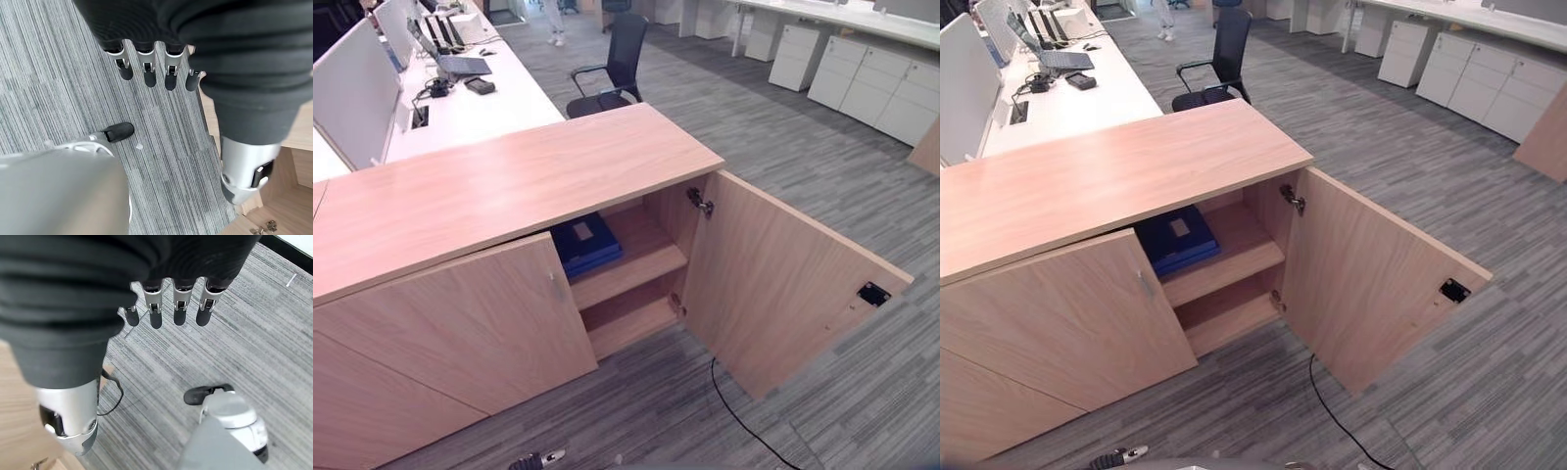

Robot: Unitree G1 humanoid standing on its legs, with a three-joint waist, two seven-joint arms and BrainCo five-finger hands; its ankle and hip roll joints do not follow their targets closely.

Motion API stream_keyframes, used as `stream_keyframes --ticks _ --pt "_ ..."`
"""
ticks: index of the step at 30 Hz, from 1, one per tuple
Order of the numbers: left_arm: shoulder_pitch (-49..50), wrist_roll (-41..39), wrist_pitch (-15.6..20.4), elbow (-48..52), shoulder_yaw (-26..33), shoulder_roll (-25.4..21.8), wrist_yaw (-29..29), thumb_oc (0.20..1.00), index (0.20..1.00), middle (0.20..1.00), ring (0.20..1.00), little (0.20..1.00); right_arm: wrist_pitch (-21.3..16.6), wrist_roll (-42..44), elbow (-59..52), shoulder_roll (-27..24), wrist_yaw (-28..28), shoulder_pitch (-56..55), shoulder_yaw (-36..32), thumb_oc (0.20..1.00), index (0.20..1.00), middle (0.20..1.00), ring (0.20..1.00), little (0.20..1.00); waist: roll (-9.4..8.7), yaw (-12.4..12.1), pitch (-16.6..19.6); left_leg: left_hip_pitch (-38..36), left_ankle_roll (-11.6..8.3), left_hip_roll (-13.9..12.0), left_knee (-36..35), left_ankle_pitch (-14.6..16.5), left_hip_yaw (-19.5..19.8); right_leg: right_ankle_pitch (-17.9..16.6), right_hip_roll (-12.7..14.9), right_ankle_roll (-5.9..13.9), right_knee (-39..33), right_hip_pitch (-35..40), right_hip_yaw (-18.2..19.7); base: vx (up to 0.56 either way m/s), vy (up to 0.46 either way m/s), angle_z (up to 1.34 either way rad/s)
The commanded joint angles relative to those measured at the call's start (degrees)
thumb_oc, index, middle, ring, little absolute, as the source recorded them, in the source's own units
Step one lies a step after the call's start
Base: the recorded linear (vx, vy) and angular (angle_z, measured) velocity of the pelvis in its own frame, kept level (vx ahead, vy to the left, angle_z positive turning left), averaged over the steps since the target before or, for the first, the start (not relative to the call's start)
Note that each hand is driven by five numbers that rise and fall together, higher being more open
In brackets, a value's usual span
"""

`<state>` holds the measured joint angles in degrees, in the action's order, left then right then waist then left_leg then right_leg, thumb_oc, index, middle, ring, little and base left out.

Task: Put the empty folder in the office cabinet

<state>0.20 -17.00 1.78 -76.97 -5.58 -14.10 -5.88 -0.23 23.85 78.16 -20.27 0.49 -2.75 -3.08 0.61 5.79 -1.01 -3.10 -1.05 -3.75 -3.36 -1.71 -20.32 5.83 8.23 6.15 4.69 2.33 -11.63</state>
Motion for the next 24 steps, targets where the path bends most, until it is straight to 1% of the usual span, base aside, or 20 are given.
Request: stream_keyframes --ticks 1,2,3,4,5,6,7,8,9,10,11,12,13,14,15,16,17,18,19,24 --pt "-2.6 0.3 0.7 -1.9 1.7 -0.2 0.6 1.000 1.000 1.000 1.000 1.000 -2.7 4.8 1.3 -0.3 -1.1 4.1 -1.6 1.000 1.000 1.000 1.000 1.000 -2.84 1.3 0.3 -0.3 0.12 -1.4 1.4 2.8 3.3 -3.3 -3.0 -1.78 -2.8 0.3 2.3 -0.01 -0.204 -0.14" --pt "-2.9 -0.3 0.7 -1.7 1.6 -0.2 0.8 1.000 1.000 1.000 1.000 1.000 -2.8 5.3 1.1 -0.6 -1.3 4.7 -1.5 1.000 1.000 1.000 1.000 1.000 -3.16 1.4 -0.3 1.0 0.11 -1.9 4.7 3.6 3.3 -2.9 -3.2 -2.30 -2.5 0.3 2.7 -0.01 -0.205 -0.10" --pt "-2.9 -0.3 0.7 -1.7 1.6 -0.2 0.8 1.000 1.000 1.000 1.000 1.000 -2.9 5.3 1.1 -0.6 -1.3 4.7 -1.5 1.000 1.000 1.000 1.000 1.000 -3.14 1.4 -0.2 1.1 0.10 -2.0 5.0 3.7 3.3 -2.9 -3.3 -2.31 -2.4 0.3 2.7 -0.04 -0.123 -0.15" --pt "-3.2 -1.1 0.6 -1.4 1.6 -0.2 1.0 1.000 1.000 1.000 1.000 1.000 -3.0 5.8 0.7 -1.1 -1.5 5.5 -1.3 1.000 1.000 1.000 1.000 1.000 -3.47 1.4 -0.9 2.6 0.10 -2.4 8.6 4.6 3.4 -2.7 -3.5 -2.87 -2.1 0.3 3.0 -0.04 -0.140 -0.28" --pt "-3.7 -2.4 0.8 -0.7 1.7 -0.1 1.6 1.000 1.000 1.000 1.000 1.000 -3.4 5.9 -0.8 -2.0 -1.9 6.4 -0.9 1.000 1.000 1.000 1.000 1.000 -3.89 1.0 -1.8 4.5 0.23 -2.4 13.4 5.8 4.6 -2.2 -3.9 -3.66 -1.9 0.2 3.9 -0.05 -0.161 -0.45" --pt "-4.0 -3.4 1.0 -0.3 1.8 0.1 1.9 1.000 1.000 1.000 1.000 1.000 -3.5 5.8 -1.4 -2.6 -2.1 6.6 -0.8 1.000 1.000 1.000 1.000 1.000 -4.07 0.6 -2.4 5.7 0.43 -1.6 15.4 6.3 6.7 -2.2 -4.1 -3.86 -1.9 0.0 4.6 -0.04 -0.118 -0.61" --pt "-4.4 -4.3 1.3 0.1 1.8 0.2 2.1 1.000 1.000 1.000 1.000 1.000 -3.7 5.4 -1.8 -3.2 -2.5 6.7 -0.8 1.000 1.000 1.000 1.000 1.000 -4.20 0.2 -2.7 6.9 0.49 0.0 16.0 6.6 9.2 -2.4 -4.3 -3.93 -2.2 -0.1 5.2 -0.02 -0.073 -0.64" --pt "-4.2 -4.7 1.3 0.2 2.9 -0.8 1.8 1.000 1.000 1.000 1.000 1.000 -1.7 5.9 -3.5 -12.3 0.4 8.2 -3.3 1.000 1.000 1.000 1.000 1.000 -4.78 0.0 -2.6 7.4 0.28 1.6 15.1 6.7 11.7 -2.6 -4.8 -3.79 -2.4 -0.2 5.8 0.00 -0.059 -0.55" --pt "-4.4 -4.4 1.3 0.3 2.3 -1.1 2.3 1.000 1.000 1.000 1.000 1.000 -3.0 2.8 -7.4 -10.9 -3.7 10.0 -0.1 1.000 1.000 1.000 1.000 1.000 -4.90 -0.6 -2.6 7.8 0.68 3.3 13.9 6.7 14.2 -2.9 -5.1 -3.75 -2.4 -0.6 6.5 0.02 -0.035 -0.43" --pt "-4.1 -4.4 1.0 0.8 2.3 -0.9 2.2 1.000 1.000 1.000 1.000 1.000 -2.9 0.8 -11.9 -8.4 -4.9 11.3 1.5 1.000 1.000 1.000 1.000 1.000 -4.74 -1.2 -2.8 7.8 0.92 4.5 13.1 6.6 15.9 -3.1 -5.5 -3.71 -2.1 -0.7 7.1 0.02 0.002 -0.42" --pt "-4.0 -4.3 1.2 1.0 2.1 -0.8 2.3 1.000 1.000 1.000 1.000 1.000 -2.9 0.2 -12.9 -7.5 -4.9 11.1 1.7 1.000 1.000 1.000 1.000 1.000 -4.52 -1.9 -3.0 9.2 1.07 5.9 13.2 6.1 18.4 -3.1 -6.0 -3.67 -1.8 -1.0 7.8 0.01 0.021 -0.70" --pt "-4.2 -4.7 1.6 0.9 2.0 -0.7 2.3 1.000 1.000 1.000 1.000 1.000 -3.1 0.9 -11.0 -7.6 -4.3 10.9 0.9 1.000 1.000 1.000 1.000 1.000 -4.20 -2.5 -3.3 10.0 1.09 7.4 12.8 5.7 21.1 -3.2 -6.4 -3.71 -1.2 -1.4 8.2 0.00 0.029 -0.83" --pt "-4.2 -5.4 2.0 0.8 2.0 -0.8 2.6 1.000 1.000 1.000 1.000 1.000 -3.3 1.2 -9.1 -8.3 -4.2 11.4 0.8 1.000 1.000 1.000 1.000 1.000 -3.94 -2.7 -3.4 10.2 0.98 8.0 12.2 5.2 22.7 -3.0 -6.8 -3.70 -1.0 -1.4 8.4 0.00 0.045 -0.68" --pt "-4.2 -5.2 2.1 0.7 2.5 -1.2 2.4 1.000 1.000 1.000 1.000 1.000 -3.6 1.0 -8.0 -8.7 -3.5 9.8 0.0 1.000 1.000 1.000 1.000 1.000 -3.53 -2.1 -3.2 9.1 1.24 7.6 10.3 4.6 22.8 -2.9 -7.3 -3.58 -1.0 -1.3 8.7 0.06 0.068 -0.40" --pt "-3.4 -4.0 2.1 0.5 3.0 -2.1 1.6 1.000 1.000 1.000 1.000 1.000 -3.4 0.9 -5.4 -10.8 -2.3 8.2 -2.1 1.000 1.000 1.000 1.000 1.000 -3.29 -1.9 -2.0 6.7 1.80 7.0 7.0 4.0 22.0 -2.9 -7.7 -3.46 -1.9 -1.0 9.0 0.06 0.056 -0.22" --pt "-3.4 -4.0 2.1 0.6 3.0 -2.1 1.6 1.000 1.000 1.000 1.000 1.000 -3.5 0.9 -5.4 -10.9 -2.3 8.2 -2.0 1.000 1.000 1.000 1.000 1.000 -3.28 -2.0 -2.1 6.5 1.80 7.0 6.7 3.9 21.9 -2.9 -7.7 -3.46 -1.9 -0.9 9.1 0.12 0.072 -0.25" --pt "-3.0 -2.5 2.1 -0.3 3.0 -3.3 1.1 1.000 1.000 1.000 1.000 1.000 -2.6 -0.6 -0.4 -13.7 -1.3 9.6 -2.3 1.000 1.000 1.000 1.000 1.000 -3.27 -2.2 -0.6 4.7 2.02 7.0 3.4 3.1 22.4 -3.0 -7.7 -3.30 -3.1 -0.6 8.9 0.13 0.082 -0.28" --pt "-3.1 -1.0 1.8 -1.2 3.2 -4.8 0.4 1.000 1.000 1.000 1.000 1.000 -2.1 -3.1 2.0 -15.3 -0.6 11.6 -1.0 1.000 1.000 1.000 1.000 1.000 -3.10 -2.3 0.3 3.1 2.21 6.9 0.8 2.4 22.3 -3.1 -7.5 -2.90 -3.6 -0.4 8.9 0.14 0.094 -0.29" --pt "-3.4 -0.5 1.8 -1.5 3.5 -5.4 0.3 1.000 1.000 1.000 1.000 1.000 -1.9 -3.7 2.4 -15.6 -0.4 12.5 -0.5 1.000 1.000 1.000 1.000 1.000 -3.07 -2.4 0.5 2.2 2.22 6.9 -0.5 1.9 22.3 -3.1 -7.5 -2.82 -3.7 -0.1 9.1 0.07 0.055 -0.22" --pt "-2.3 0.9 2.1 -1.2 3.9 -5.3 0.4 1.000 1.000 1.000 1.000 1.000 -2.1 -4.7 1.0 -16.4 -0.3 14.0 0.2 1.000 1.000 1.000 1.000 1.000 -3.19 -2.6 1.1 0.8 2.55 7.1 -1.6 2.0 21.6 -3.3 -6.9 -2.44 -3.6 0.8 9.3 0.04 0.040 0.03"
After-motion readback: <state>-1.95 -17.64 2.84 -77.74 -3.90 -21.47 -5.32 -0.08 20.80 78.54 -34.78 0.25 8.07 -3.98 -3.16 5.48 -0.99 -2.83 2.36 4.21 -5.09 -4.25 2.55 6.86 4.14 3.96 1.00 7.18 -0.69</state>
